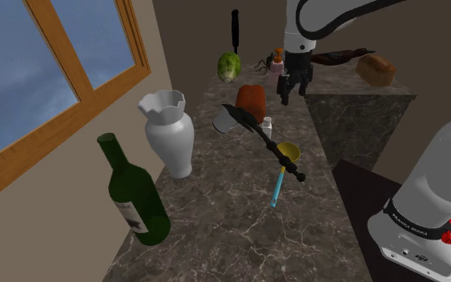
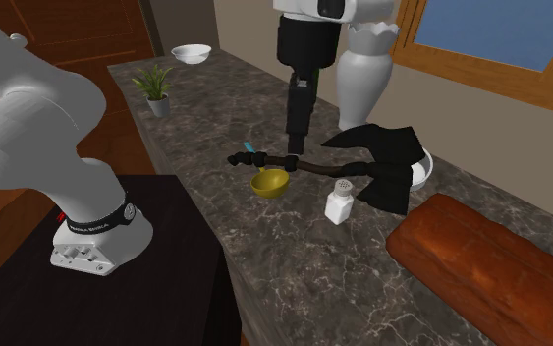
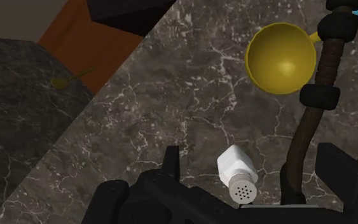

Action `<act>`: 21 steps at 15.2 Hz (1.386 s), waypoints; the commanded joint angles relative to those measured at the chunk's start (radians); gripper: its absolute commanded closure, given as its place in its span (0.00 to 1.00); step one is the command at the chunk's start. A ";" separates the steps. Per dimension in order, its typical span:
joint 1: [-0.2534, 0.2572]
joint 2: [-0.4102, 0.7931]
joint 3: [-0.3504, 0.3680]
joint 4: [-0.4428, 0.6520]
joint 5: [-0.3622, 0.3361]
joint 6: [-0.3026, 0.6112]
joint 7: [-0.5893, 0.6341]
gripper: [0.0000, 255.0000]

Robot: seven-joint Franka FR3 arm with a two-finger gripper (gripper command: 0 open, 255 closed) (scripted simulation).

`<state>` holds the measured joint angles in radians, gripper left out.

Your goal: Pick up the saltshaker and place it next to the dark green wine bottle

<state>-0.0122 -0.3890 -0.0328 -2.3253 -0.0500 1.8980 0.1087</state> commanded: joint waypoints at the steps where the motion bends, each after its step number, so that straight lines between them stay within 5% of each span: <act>1: 0.002 0.070 -0.005 0.017 0.010 0.061 -0.003 0.00; 8: 0.008 0.324 -0.016 0.130 0.059 0.223 -0.028 0.00; 21: 0.009 0.386 -0.016 0.085 0.066 0.331 -0.032 0.00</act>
<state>-0.0036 -0.0039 -0.0485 -2.2396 0.0158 2.2287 0.0767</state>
